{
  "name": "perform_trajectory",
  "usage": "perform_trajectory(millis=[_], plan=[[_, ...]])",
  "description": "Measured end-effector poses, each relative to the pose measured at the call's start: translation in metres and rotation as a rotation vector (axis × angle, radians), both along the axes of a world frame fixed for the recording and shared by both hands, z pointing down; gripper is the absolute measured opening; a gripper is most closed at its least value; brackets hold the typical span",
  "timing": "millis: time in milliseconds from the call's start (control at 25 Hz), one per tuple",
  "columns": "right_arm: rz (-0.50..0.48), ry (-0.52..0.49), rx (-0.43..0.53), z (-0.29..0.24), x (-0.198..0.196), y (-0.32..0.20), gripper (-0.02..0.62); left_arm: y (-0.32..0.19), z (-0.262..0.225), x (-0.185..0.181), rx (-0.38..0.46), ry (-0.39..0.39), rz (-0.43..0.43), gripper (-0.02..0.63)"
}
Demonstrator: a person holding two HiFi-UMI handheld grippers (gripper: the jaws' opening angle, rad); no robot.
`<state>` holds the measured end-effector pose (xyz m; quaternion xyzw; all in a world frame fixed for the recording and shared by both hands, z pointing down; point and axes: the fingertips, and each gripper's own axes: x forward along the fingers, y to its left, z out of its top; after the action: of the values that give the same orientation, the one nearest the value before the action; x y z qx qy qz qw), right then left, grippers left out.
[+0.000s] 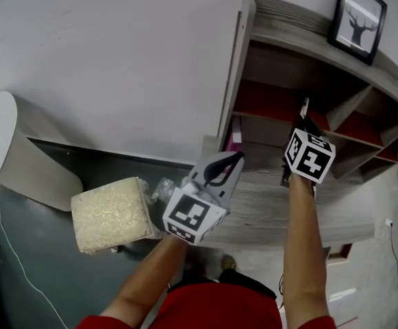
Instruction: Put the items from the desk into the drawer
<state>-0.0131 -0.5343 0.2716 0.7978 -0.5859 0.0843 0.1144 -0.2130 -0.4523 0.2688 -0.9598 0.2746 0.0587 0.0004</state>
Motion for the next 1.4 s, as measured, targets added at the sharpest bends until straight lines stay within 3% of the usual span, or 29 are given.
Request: perform_trajectory(millis=[240,680,960,1400], plan=[[0.049,-0.004,0.006,0.000,0.033,0.014,0.087,0.006,-0.004,0.019,0.003,-0.002,0.023,0.008],[0.003,-0.008,0.017,0.000,0.052,0.017,0.075,0.013,-0.005,0.037,0.003,-0.008,0.027,0.008],[-0.112,0.004,0.094,-0.015,0.023,0.050,0.075,0.028,-0.007,0.047,0.013,-0.001,0.040,0.008],[-0.325,0.022,0.228,-0.041,-0.046,0.156,0.075,0.068,-0.017,0.047,0.013,0.023,0.051,0.008]])
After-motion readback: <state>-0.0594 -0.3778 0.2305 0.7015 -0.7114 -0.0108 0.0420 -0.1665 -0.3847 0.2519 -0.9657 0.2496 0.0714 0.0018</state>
